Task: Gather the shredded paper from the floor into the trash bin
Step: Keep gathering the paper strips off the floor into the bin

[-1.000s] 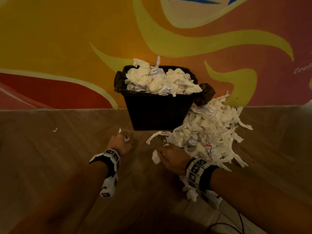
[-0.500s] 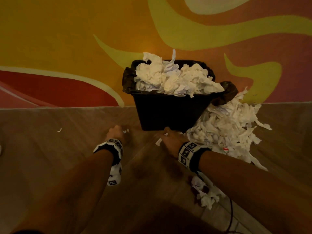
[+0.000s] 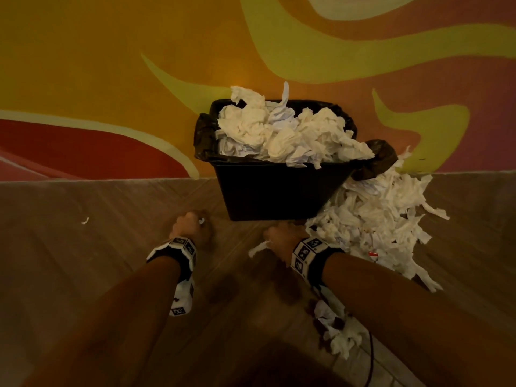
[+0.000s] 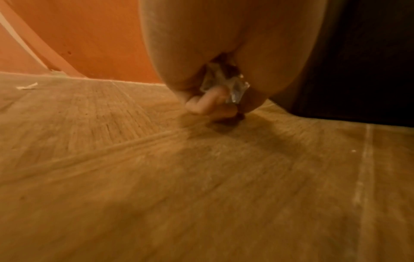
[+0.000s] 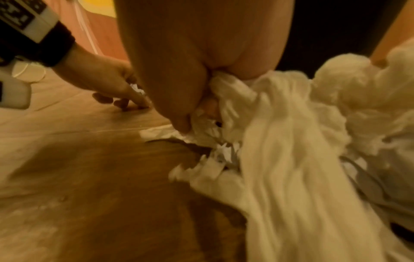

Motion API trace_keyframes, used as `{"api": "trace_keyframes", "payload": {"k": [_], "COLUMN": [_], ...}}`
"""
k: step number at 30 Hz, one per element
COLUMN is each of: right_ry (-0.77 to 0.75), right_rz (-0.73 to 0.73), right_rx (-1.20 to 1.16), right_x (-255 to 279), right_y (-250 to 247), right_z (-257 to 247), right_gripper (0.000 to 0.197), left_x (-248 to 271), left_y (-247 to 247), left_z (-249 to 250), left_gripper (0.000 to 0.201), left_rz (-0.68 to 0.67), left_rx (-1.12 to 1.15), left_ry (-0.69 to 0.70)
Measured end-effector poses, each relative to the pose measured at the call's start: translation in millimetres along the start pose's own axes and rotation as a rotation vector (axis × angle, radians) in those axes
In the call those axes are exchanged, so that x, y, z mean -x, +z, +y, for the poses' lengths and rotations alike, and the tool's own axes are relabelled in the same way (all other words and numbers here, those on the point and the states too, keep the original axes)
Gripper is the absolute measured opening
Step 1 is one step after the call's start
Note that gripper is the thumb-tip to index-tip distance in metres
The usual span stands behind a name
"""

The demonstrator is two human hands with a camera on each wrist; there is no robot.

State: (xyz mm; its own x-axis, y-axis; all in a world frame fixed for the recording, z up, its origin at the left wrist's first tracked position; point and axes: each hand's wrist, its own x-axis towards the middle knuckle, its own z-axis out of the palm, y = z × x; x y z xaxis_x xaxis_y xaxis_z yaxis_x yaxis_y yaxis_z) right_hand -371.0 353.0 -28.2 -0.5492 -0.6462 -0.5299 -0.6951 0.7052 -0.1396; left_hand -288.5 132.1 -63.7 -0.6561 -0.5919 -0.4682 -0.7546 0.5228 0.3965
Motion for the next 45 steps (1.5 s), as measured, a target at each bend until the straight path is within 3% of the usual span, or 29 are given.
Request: {"api": "trace_keyframes", "payload": {"k": [5,11,16,18,21,23,25,26,30,32,35,37,41,45], "right_ry": [-0.056,-0.126,-0.149,-0.115,-0.108,-0.088,-0.078,-0.069,-0.035,-0.064,-0.096,-0.086,-0.061,-0.021], "right_rz": [0.069,0.129,0.148,0.133,0.135,0.126,0.105,0.104,0.18,0.195,0.208,0.169,0.144,0.229], "right_rx": [-0.184,-0.368,-0.356,-0.367,-0.455,-0.58,-0.7,-0.705,-0.673,-0.692,-0.586,-0.534,-0.456,-0.494], "right_x": [13,42,69,78,94,106,118,123,135,137,136,135,139,138], "right_y": [-7,-29,-41,-45,-50,-52,-49,-47,-33,-26,-18,-14,-12,-12], "right_z": [-5,-7,4,13,30,40,49,53,63,65,66,64,54,52], "right_gripper": [0.034,0.04,0.024,0.018,0.019,0.017,0.009,0.013,0.035,0.03,0.008,0.009,0.048,0.04], "left_x": [16,39,63,74,90,99,106,111,121,122,122,124,125,124], "left_y": [15,27,26,27,35,43,55,61,97,107,115,120,120,112], "left_z": [0,14,42,54,69,77,84,87,87,87,84,80,71,71], "left_gripper": [0.028,0.031,0.026,0.016,0.017,0.007,0.024,0.03,0.046,0.057,0.065,0.071,0.049,0.017], "left_rz": [-0.013,-0.244,-0.407,-0.46,-0.513,-0.454,-0.393,-0.41,-0.397,-0.342,-0.298,-0.286,-0.241,-0.239], "left_rx": [0.202,0.245,0.378,0.445,0.441,0.234,0.075,0.026,-0.245,-0.389,-0.449,-0.531,-0.453,-0.314], "left_ry": [0.133,0.266,0.247,0.266,0.344,0.519,0.714,0.743,0.623,0.606,0.688,0.716,0.728,0.755]}}
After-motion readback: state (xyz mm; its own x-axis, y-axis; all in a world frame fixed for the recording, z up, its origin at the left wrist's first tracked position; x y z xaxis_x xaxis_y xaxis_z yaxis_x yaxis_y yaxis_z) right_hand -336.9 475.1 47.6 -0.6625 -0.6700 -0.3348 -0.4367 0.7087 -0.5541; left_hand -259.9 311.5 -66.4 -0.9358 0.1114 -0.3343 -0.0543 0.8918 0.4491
